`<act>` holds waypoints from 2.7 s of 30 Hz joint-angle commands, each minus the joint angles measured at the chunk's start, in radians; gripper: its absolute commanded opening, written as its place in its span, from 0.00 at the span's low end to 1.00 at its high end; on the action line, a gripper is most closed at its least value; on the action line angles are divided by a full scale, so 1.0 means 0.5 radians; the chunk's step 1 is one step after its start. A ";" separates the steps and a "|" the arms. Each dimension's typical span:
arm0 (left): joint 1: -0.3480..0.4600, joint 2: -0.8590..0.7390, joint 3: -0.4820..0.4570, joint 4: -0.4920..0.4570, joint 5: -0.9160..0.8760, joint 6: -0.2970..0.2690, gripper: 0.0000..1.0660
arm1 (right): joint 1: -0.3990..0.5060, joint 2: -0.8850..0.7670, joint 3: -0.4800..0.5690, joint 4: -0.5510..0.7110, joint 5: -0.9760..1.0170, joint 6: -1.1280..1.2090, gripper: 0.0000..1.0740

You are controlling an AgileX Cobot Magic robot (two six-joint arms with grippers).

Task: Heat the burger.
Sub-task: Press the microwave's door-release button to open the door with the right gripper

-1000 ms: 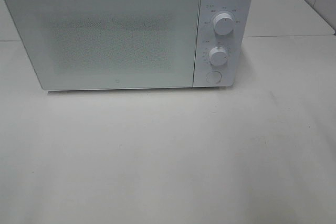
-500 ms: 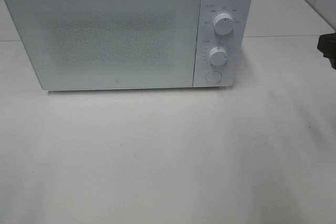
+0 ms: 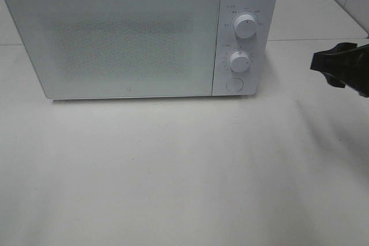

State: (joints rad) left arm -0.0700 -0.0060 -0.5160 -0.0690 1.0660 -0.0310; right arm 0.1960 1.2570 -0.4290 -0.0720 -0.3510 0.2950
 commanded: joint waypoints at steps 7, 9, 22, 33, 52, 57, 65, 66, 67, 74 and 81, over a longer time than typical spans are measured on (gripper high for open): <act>0.014 -0.028 0.002 -0.010 0.004 0.000 0.94 | 0.364 0.190 -0.002 -0.006 -0.258 0.966 0.00; 0.014 -0.028 0.002 -0.010 0.004 0.000 0.94 | 0.414 0.234 -0.002 0.008 -0.336 1.140 0.00; 0.014 -0.028 0.002 -0.010 0.004 0.000 0.94 | 0.684 0.590 -0.002 0.646 -0.856 1.708 0.00; 0.014 -0.028 0.002 -0.010 0.004 0.000 0.94 | 1.072 0.904 -0.028 1.642 -1.222 1.778 0.00; 0.014 -0.028 0.002 -0.010 0.004 0.000 0.94 | 0.992 1.272 -0.264 1.544 -1.196 2.166 0.00; 0.014 -0.028 0.002 -0.010 0.004 0.000 0.94 | 0.852 1.318 -0.374 1.436 -1.092 2.164 0.00; 0.014 -0.028 0.002 -0.010 0.004 0.000 0.94 | 0.758 1.468 -0.530 1.314 -1.072 2.172 0.00; 0.014 -0.028 0.002 -0.010 0.004 0.000 0.94 | 0.758 1.468 -0.530 1.314 -1.072 2.172 0.00; 0.014 -0.028 0.002 -0.010 0.004 0.000 0.94 | 0.736 1.490 -0.564 1.296 -1.040 2.172 0.00; 0.014 -0.028 0.002 -0.010 0.004 0.000 0.94 | 0.714 1.598 -0.684 1.294 -0.998 2.172 0.00; 0.014 -0.028 0.002 -0.010 0.004 0.000 0.94 | 0.698 1.716 -0.804 1.292 -0.996 2.172 0.00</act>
State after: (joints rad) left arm -0.0700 -0.0060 -0.5160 -0.0690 1.0660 -0.0310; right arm 0.5560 2.1020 -0.8080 0.5830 -0.8540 1.3850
